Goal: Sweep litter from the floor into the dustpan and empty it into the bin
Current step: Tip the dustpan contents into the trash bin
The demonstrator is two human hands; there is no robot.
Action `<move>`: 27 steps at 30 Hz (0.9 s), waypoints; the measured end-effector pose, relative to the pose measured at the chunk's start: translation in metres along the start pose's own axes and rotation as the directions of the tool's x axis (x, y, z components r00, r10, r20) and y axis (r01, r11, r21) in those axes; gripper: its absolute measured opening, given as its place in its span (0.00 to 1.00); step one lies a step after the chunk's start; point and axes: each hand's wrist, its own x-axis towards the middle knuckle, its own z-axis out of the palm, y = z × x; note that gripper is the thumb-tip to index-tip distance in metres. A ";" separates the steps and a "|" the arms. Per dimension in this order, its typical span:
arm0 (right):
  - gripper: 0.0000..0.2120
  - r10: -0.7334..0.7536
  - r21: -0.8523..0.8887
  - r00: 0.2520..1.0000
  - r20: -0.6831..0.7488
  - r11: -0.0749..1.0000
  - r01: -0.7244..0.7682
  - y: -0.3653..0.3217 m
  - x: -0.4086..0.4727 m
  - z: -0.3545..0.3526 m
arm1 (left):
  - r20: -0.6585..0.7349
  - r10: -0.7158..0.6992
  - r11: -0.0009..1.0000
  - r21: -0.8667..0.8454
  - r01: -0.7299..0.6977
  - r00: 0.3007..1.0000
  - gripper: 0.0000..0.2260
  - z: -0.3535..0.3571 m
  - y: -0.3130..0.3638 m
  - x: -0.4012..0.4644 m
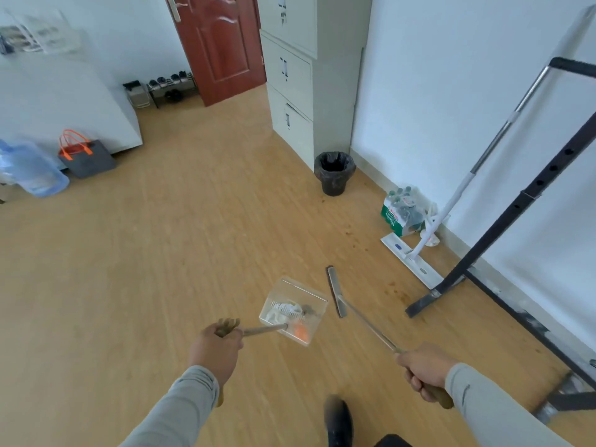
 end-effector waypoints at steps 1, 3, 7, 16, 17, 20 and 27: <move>0.17 -0.012 -0.008 1.000 0.000 1.000 0.012 -0.015 0.004 -0.003 | -0.009 -0.001 1.000 0.000 0.001 1.000 0.08 -0.001 0.008 0.007; 0.17 -0.018 -0.027 1.000 0.013 0.999 0.019 -0.045 0.013 -0.007 | -0.026 -0.011 1.000 -0.025 0.010 1.000 0.08 -0.006 0.021 0.025; 0.13 -0.033 -0.042 0.998 0.047 0.999 0.035 -0.085 0.022 -0.009 | -0.049 -0.022 0.998 -0.068 0.019 0.999 0.07 -0.015 0.039 0.053; 0.11 -0.036 -0.032 0.998 0.052 0.999 0.037 -0.201 0.043 0.025 | -0.044 -0.032 0.998 -0.049 0.030 0.999 0.09 -0.054 0.073 0.157; 0.11 -0.030 -0.031 0.998 0.048 0.999 0.031 -0.215 0.044 0.032 | -0.037 -0.032 0.998 -0.048 0.030 0.999 0.09 -0.061 0.075 0.172; 0.14 0.014 -0.038 0.999 0.028 0.999 -0.013 -0.256 0.046 0.055 | -0.010 -0.031 0.997 -0.068 0.030 0.999 0.09 -0.082 0.082 0.219; 0.16 0.050 -0.018 0.999 -0.021 0.999 -0.051 -0.346 0.044 0.114 | 0.074 -0.004 0.991 -0.135 0.014 0.997 0.06 -0.139 0.105 0.320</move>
